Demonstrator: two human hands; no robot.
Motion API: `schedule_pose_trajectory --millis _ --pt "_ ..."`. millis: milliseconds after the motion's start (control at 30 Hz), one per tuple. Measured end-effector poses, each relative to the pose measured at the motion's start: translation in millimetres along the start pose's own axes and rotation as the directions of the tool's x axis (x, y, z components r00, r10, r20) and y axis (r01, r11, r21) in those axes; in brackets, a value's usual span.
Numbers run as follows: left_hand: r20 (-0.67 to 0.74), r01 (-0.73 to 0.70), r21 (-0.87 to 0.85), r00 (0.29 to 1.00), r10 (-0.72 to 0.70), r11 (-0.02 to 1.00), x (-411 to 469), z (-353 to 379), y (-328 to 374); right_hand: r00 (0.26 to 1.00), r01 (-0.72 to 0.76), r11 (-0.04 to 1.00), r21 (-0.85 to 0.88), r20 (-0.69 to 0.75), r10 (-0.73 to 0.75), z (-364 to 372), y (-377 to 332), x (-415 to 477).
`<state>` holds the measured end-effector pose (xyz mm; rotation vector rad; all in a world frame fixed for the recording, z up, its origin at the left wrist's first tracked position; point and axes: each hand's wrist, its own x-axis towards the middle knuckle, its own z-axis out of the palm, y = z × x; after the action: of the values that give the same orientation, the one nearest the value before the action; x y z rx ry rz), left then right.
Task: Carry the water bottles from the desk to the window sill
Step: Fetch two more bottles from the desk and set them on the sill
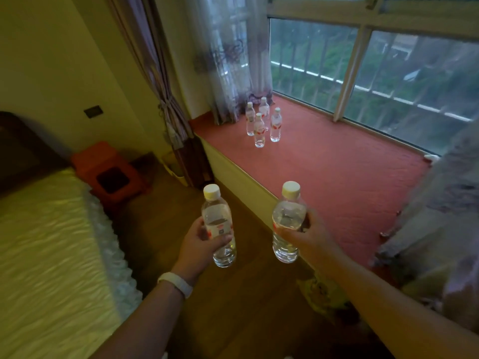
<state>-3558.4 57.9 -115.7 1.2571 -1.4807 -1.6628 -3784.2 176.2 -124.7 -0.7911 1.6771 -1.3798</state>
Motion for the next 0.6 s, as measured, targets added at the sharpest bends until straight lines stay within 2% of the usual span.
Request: schedule_pose_trajectory --millis 333,600 --pt "-0.078 -0.025 0.029 0.997 0.027 0.999 89.6 -29.9 18.0 0.998 0.019 1.000 -0.023 0.060 -0.018 34.3 -15.9 91.9" --pt "0.003 -0.041 -0.016 0.999 0.041 0.999 224.8 -76.6 22.4 1.000 -0.031 0.995 -0.096 -0.010 0.030 98.7 -27.0 189.1"
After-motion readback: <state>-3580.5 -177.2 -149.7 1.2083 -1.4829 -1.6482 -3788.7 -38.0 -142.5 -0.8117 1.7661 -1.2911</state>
